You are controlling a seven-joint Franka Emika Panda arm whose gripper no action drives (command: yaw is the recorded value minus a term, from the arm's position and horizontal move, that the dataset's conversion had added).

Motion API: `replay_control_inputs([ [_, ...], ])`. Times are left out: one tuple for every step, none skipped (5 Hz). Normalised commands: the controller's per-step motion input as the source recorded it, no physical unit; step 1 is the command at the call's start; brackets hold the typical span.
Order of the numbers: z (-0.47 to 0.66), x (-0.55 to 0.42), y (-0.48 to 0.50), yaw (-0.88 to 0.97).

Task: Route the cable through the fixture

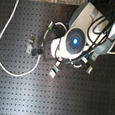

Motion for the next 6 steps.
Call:
replay_control_inputs([
  [-0.42, 0.02, -0.001, 0.14],
  [-0.33, 0.004, -0.003, 0.2],
  [-0.19, 0.017, 0.012, 0.11],
  [-0.25, 0.08, 0.032, 0.11],
  [-0.3, 0.105, 0.011, 0.15],
  [-0.2, 0.099, 0.006, 0.13],
])
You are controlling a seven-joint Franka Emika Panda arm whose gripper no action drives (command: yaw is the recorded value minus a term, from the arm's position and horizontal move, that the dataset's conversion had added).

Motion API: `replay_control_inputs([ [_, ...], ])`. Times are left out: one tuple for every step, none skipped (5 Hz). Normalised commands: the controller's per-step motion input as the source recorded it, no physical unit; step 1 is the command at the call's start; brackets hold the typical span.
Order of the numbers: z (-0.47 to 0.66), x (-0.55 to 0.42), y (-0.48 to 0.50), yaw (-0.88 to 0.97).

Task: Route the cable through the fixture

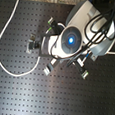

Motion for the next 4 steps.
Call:
replay_control_inputs([
  [-0.26, 0.191, 0.005, 0.16],
  [-0.22, 0.314, -0.033, 0.19],
  [-0.07, 0.209, -0.07, 0.15],
  [0.0, 0.02, -0.043, 0.0],
])
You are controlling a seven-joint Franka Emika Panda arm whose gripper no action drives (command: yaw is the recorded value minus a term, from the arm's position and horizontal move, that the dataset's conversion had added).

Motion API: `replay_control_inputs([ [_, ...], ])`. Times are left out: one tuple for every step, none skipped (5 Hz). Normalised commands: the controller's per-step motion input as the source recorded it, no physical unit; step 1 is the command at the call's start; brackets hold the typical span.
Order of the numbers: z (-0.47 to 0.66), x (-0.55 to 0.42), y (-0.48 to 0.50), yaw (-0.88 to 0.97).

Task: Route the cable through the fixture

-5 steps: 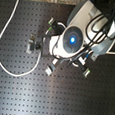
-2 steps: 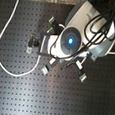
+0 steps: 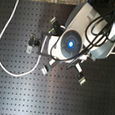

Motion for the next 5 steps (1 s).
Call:
replay_control_inputs([
  [0.04, -0.165, 0.018, -0.05],
  [0.0, -0.088, 0.022, 0.0],
  [0.0, -0.006, 0.093, 0.02],
  [0.39, -0.168, 0.14, 0.0],
  [0.24, -0.064, 0.194, 0.01],
])
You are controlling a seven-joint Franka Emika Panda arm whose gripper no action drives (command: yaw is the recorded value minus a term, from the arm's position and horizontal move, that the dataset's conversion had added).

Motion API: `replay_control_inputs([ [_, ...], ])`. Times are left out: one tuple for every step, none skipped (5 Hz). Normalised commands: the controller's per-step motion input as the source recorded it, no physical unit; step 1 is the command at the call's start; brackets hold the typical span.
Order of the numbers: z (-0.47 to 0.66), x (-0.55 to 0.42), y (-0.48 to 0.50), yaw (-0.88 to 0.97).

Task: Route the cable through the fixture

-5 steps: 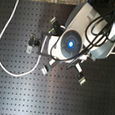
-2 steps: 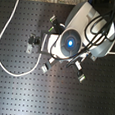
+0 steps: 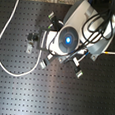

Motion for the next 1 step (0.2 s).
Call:
replay_control_inputs([
  [0.0, 0.019, -0.002, 0.0],
])
